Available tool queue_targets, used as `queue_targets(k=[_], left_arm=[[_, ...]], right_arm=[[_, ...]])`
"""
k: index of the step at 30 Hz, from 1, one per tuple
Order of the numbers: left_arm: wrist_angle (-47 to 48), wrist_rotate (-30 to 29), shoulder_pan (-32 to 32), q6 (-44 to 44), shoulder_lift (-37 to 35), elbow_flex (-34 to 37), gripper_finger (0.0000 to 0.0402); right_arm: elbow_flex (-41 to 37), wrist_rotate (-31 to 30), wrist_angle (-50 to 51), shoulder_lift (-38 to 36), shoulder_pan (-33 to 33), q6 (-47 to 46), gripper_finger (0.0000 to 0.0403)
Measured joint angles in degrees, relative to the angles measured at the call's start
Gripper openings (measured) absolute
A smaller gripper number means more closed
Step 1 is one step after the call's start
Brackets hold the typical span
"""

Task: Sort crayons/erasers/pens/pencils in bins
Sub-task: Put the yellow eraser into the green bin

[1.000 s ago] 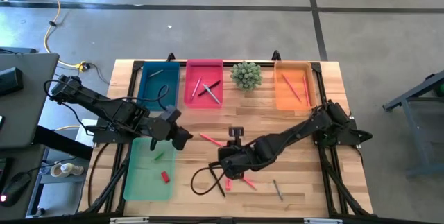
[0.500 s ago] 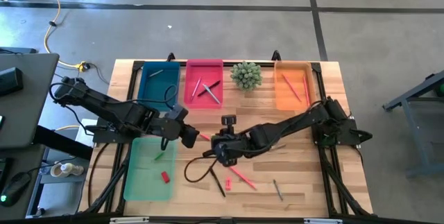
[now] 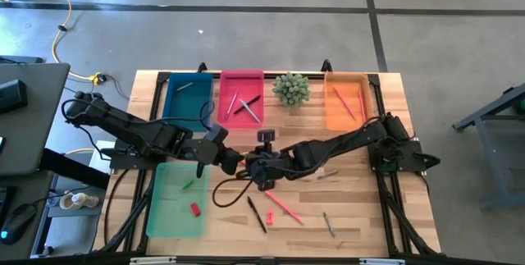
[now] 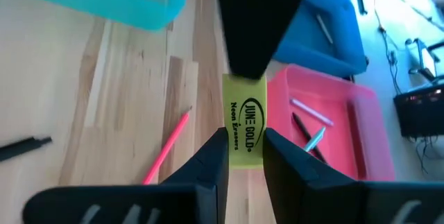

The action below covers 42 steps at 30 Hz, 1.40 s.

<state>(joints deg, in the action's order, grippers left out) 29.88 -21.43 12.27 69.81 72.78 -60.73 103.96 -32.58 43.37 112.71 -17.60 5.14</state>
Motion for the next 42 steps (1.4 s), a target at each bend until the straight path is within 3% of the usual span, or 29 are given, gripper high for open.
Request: queue_targets(k=[8,21,35,42], left_arm=[[-2.2,-2.2,-0.1,0.5,1.7,-0.1,0.0131],[-4.6,-0.6,-0.8,0.5,2.7,0.0,0.0128],[-4.0,-1.3,-0.8,-1.4,2.7,0.0,0.0015],[-4.1,-1.5,-0.8,-1.8,2.7,0.0,0.0014]], right_arm=[[0.0,0.0,-3.0,0.0,0.0,2.9,0.006],[0.0,-1.4,-3.8,0.0,0.0,2.9,0.006],[0.0,-1.7,-3.7,0.0,0.0,2.9,0.006],[0.0,-1.7,-3.7,0.0,0.0,2.9,0.006]])
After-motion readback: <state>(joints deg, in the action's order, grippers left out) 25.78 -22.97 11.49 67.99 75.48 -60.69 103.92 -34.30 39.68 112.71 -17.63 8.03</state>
